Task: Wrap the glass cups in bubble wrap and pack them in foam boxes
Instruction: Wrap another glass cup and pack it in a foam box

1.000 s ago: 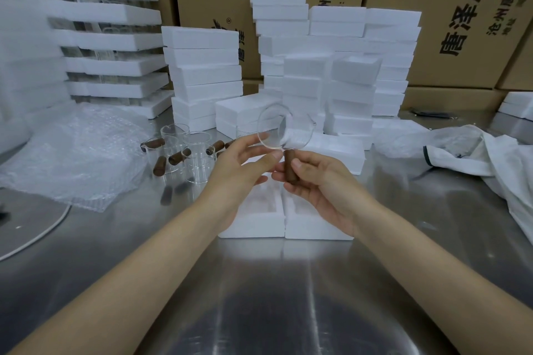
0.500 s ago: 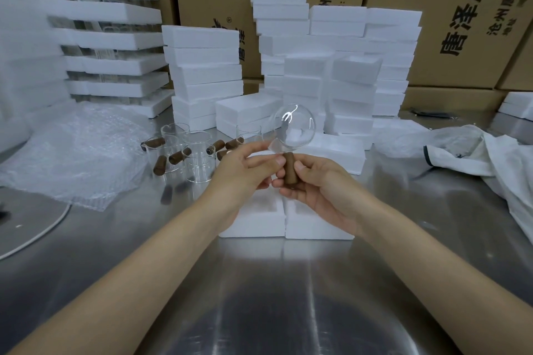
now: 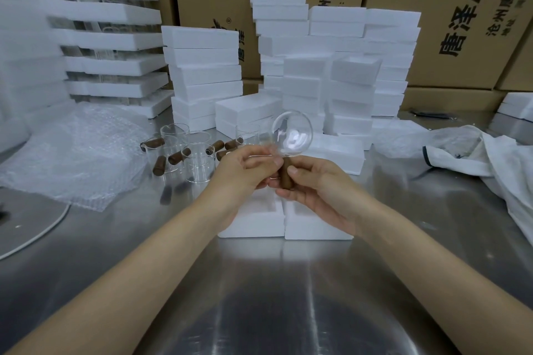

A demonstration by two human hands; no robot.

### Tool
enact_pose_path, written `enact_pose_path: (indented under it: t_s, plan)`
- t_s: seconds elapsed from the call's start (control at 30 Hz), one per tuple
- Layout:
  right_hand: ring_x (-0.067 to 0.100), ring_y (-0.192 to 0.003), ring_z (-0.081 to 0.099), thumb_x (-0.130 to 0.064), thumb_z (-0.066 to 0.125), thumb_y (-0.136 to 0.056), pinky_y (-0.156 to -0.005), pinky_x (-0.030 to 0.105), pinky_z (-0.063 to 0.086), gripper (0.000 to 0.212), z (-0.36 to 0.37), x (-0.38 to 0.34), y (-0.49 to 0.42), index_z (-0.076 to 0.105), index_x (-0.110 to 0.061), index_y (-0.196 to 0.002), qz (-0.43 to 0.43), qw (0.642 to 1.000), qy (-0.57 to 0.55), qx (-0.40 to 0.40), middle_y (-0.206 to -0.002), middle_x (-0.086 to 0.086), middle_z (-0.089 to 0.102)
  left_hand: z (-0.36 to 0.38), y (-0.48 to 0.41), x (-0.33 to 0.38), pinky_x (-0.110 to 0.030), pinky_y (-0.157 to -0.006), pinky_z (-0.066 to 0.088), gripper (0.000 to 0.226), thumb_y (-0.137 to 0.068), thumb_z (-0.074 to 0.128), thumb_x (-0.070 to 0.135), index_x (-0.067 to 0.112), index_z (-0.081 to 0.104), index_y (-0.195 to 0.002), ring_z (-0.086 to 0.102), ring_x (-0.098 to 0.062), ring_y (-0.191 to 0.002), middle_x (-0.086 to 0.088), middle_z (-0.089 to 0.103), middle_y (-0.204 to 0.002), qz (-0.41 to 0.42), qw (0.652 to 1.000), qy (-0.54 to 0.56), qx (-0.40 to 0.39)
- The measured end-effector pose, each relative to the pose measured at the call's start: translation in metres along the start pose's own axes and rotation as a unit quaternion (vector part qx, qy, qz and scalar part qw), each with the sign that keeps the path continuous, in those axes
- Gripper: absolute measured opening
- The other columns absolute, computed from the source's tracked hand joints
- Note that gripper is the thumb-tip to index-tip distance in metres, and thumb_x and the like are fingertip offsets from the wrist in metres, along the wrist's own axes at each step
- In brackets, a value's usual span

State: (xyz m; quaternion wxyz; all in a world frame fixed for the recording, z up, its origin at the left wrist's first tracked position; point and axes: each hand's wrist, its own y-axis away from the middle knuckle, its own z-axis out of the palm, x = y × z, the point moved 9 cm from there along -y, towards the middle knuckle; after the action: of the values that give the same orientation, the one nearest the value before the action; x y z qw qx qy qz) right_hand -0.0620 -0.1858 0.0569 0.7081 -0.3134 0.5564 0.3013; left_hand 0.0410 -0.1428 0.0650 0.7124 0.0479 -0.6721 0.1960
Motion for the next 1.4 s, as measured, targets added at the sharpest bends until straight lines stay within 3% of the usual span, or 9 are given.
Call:
enact_pose_path:
  t_s: [0.23,0.4,0.6,0.87,1.0,1.13,1.27,1.33,1.4]
  plan:
    - [0.021,-0.097,0.07,0.004,0.055,-0.093,-0.075,0.02,0.054,0.018,-0.004,0.0,0.002,0.07,-0.006,-0.092,-0.004,1.0,-0.006,0.022,-0.081,0.002,0.065,-0.003,0.001,0.003,-0.013,-0.061,0.05,0.015,-0.089,0.066,0.014,0.01,0.063,-0.103,0.06,-0.002,-0.06,0.011,0.07,-0.072,0.01,0.999,-0.027,0.017]
    - [0.02,-0.094,0.071,0.006,0.053,-0.092,-0.071,0.019,0.054,0.019,-0.005,0.0,0.002,0.068,-0.004,-0.097,-0.009,1.0,0.001,0.03,-0.087,0.008,0.066,-0.005,0.001,0.004,-0.014,-0.062,0.049,0.012,-0.089,0.066,0.012,0.011,0.065,-0.101,0.06,-0.003,-0.063,0.006,0.068,-0.084,0.022,0.998,-0.049,0.03]
    - [0.017,-0.09,0.071,0.006,0.049,-0.093,-0.071,0.018,0.053,0.022,-0.005,-0.001,0.002,0.064,0.003,-0.109,-0.012,1.0,0.009,0.019,-0.098,0.019,0.064,-0.006,-0.001,0.002,-0.013,-0.061,0.049,0.013,-0.088,0.067,0.013,0.012,0.066,-0.101,0.06,-0.002,-0.062,0.004,0.065,-0.085,0.02,0.998,-0.05,0.037]
    - [0.014,-0.086,0.071,0.007,0.05,-0.093,-0.071,0.018,0.054,0.022,-0.005,-0.002,0.003,0.064,0.002,-0.109,-0.008,1.0,0.01,0.025,-0.093,0.014,0.068,-0.005,-0.001,0.002,-0.013,-0.062,0.049,0.016,-0.087,0.069,0.014,0.013,0.066,-0.102,0.062,-0.003,-0.065,0.005,0.067,-0.089,0.016,0.998,-0.053,0.031]
    - [0.016,-0.088,0.07,0.005,0.052,-0.092,-0.072,0.02,0.053,0.019,-0.004,-0.004,0.005,0.066,-0.001,-0.104,-0.012,0.999,0.02,0.023,-0.092,0.012,0.068,-0.003,0.0,0.004,-0.015,-0.065,0.049,0.022,-0.087,0.067,0.027,0.013,0.067,-0.103,0.062,-0.007,-0.071,0.004,0.068,-0.091,0.028,0.998,-0.056,0.02]
    - [0.017,-0.086,0.069,-0.001,0.056,-0.092,-0.073,0.021,0.053,0.018,-0.004,-0.006,0.004,0.07,-0.01,-0.101,-0.018,0.998,0.039,0.04,-0.086,0.006,0.071,-0.007,0.0,0.008,-0.018,-0.066,0.048,0.01,-0.088,0.065,0.028,0.02,0.068,-0.091,0.06,-0.004,-0.066,0.011,0.067,-0.079,0.046,0.998,-0.039,0.033]
    - [0.02,-0.091,0.071,-0.013,0.064,-0.087,-0.081,0.027,0.053,0.014,-0.008,-0.011,0.003,0.073,-0.02,-0.094,-0.021,0.997,-0.017,0.072,-0.096,0.007,0.073,-0.008,-0.001,0.018,-0.013,-0.06,0.047,0.006,-0.09,0.064,0.023,0.023,0.065,-0.084,0.057,0.0,-0.059,0.018,0.066,-0.072,0.089,0.993,-0.066,0.039]
    - [0.021,-0.089,0.07,-0.022,0.066,-0.08,-0.078,0.027,0.055,0.014,-0.01,-0.016,0.003,0.077,-0.026,-0.086,-0.035,0.995,-0.057,0.08,-0.098,0.006,0.07,-0.008,0.0,0.028,-0.011,-0.059,0.045,0.007,-0.09,0.063,0.02,0.023,0.064,-0.084,0.058,0.001,-0.059,0.019,0.066,-0.071,0.123,0.987,-0.094,0.035]
    - [0.021,-0.082,0.068,-0.03,0.063,-0.079,-0.071,0.026,0.055,0.017,-0.011,-0.02,0.004,0.076,-0.025,-0.089,-0.048,0.991,-0.098,0.081,-0.098,0.004,0.069,-0.009,0.001,0.036,-0.017,-0.067,0.047,0.006,-0.092,0.061,0.019,0.021,0.064,-0.087,0.06,-0.005,-0.067,0.013,0.067,-0.071,0.16,0.978,-0.135,0.027]
